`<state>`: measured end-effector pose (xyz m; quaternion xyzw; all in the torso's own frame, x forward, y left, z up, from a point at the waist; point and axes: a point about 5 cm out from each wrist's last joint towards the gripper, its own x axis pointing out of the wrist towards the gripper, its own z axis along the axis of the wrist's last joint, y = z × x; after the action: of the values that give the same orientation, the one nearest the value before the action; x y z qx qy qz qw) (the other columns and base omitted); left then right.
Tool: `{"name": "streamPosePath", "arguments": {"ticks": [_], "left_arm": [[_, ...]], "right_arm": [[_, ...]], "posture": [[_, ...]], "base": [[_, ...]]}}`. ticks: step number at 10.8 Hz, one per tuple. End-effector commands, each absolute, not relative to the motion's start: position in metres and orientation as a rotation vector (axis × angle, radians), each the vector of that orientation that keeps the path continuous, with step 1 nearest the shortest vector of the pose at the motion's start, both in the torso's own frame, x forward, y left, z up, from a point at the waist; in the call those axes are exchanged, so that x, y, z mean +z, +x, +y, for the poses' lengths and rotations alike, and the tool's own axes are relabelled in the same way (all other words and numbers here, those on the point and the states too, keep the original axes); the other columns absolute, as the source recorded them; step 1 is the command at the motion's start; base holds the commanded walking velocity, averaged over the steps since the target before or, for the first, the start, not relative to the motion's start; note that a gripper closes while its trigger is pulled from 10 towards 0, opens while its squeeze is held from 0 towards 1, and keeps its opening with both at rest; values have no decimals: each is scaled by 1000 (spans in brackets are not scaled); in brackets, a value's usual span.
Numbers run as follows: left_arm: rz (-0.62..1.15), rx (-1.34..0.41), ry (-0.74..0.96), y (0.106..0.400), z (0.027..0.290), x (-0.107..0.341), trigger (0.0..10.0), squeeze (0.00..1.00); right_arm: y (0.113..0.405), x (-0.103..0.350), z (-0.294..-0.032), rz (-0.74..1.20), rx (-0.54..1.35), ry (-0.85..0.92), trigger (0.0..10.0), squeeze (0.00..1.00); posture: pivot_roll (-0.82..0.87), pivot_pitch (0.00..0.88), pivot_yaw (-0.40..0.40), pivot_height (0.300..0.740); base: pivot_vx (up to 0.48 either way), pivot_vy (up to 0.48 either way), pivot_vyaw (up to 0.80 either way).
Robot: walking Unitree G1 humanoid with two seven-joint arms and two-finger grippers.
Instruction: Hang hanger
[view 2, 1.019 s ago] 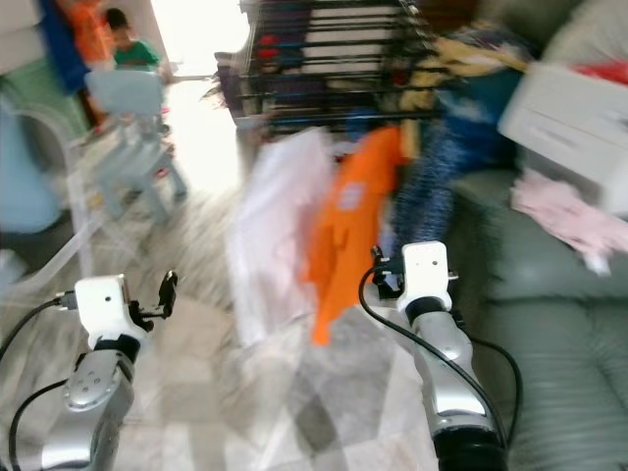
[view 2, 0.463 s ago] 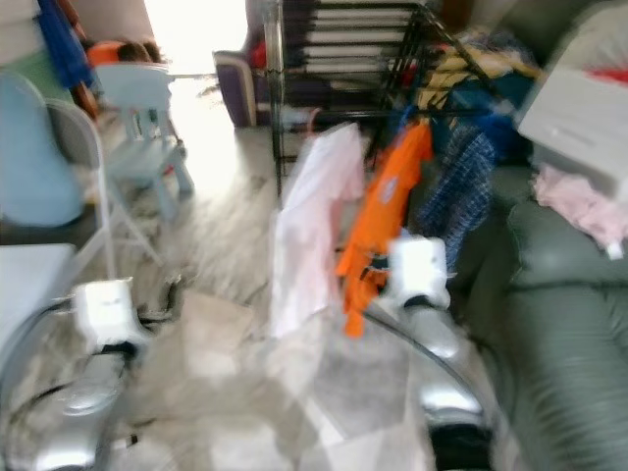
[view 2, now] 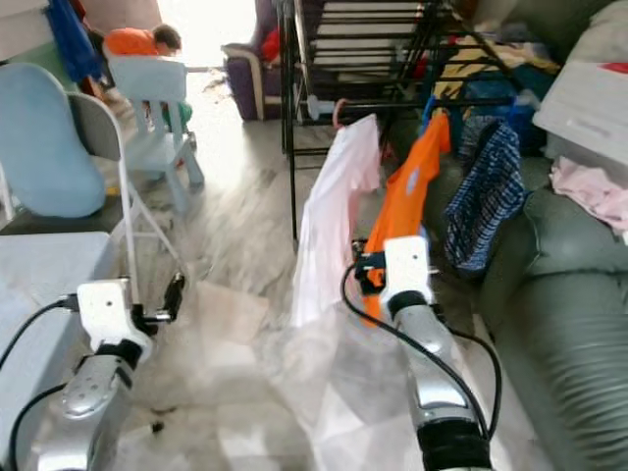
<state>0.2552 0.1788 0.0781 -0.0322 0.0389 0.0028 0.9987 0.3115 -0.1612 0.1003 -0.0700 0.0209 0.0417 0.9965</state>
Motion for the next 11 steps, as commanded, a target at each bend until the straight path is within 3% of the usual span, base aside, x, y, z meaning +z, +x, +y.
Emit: {"name": "streamPosePath", "arguments": {"ticks": [1,11], "left_arm": [[42,-17,-70,256,175,85,10000,0],[46,-53,-65,255,168,86,10000,0]], "right_arm": [[314,104,-165,38,66,-143,10000,0],[312,104,-162,38,91,-149,10000,0]], "posture": [[-84,0,19,740],[-86,0,16,740]], "base": [[319,255,0],[403,256,0]]}}
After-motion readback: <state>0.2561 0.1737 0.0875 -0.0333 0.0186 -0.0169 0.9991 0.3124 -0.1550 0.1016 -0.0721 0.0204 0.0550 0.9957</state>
